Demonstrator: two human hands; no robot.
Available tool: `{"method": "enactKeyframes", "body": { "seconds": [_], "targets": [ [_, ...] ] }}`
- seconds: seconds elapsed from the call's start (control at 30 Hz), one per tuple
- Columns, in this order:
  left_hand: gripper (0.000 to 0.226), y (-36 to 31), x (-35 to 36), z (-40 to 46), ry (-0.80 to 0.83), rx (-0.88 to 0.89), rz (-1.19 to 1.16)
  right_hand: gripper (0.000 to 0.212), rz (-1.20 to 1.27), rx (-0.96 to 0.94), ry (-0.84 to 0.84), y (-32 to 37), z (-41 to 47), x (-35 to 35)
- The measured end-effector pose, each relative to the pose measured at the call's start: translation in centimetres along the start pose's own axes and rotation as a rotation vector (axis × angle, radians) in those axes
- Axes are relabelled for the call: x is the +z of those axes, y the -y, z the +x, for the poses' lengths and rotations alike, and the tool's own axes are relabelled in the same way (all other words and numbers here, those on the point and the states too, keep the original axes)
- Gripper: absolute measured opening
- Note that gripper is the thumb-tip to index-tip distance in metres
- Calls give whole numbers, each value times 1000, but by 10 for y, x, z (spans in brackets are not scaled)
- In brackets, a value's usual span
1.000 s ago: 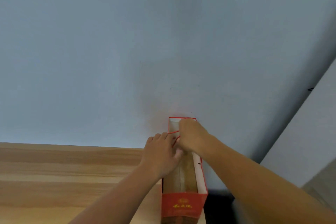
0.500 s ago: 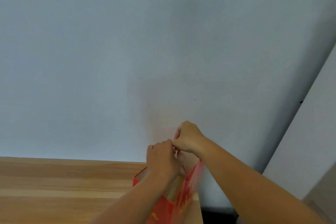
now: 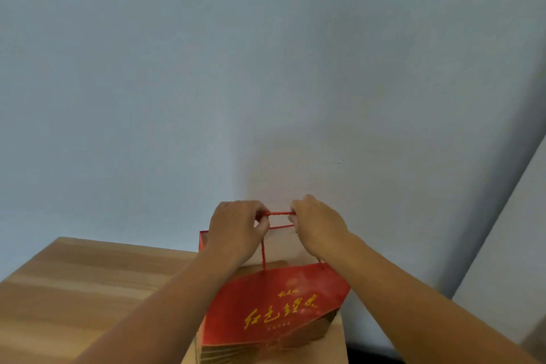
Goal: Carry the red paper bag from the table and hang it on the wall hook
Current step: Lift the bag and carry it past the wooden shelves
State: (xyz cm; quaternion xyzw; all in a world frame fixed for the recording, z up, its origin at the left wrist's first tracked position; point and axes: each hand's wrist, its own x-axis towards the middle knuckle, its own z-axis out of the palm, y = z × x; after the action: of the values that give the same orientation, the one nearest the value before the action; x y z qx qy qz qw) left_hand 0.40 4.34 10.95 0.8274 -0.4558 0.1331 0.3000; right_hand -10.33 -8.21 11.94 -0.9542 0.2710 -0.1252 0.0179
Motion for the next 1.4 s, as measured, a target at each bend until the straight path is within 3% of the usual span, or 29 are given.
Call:
{"method": "enactKeyframes", "body": {
  "seconds": [0.4, 0.63, 0.8, 0.93, 1.1, 1.4],
  "targets": [
    [17, 40, -43, -43, -108, -154, 1, 18, 183, -225, -142, 59, -9, 3],
    [18, 71, -90, -116, -209, -326, 50, 10, 381, -476, -191, 124, -15, 27],
    [17, 85, -129, -180, -255, -465, 174, 12, 518, -676, -29, 180, -33, 38],
    [15, 101, -169, -231, -321, -571, 326, 22, 585, -835, -6, 242, -52, 35],
    [13, 121, -218, -305, -352, -705, 495, 20, 562, -996, 68, 321, -89, 28],
    [15, 138, -302, -416, -539, -825, 547, 13, 657, -1164, 128, 450, -178, 20]
  ]
}}
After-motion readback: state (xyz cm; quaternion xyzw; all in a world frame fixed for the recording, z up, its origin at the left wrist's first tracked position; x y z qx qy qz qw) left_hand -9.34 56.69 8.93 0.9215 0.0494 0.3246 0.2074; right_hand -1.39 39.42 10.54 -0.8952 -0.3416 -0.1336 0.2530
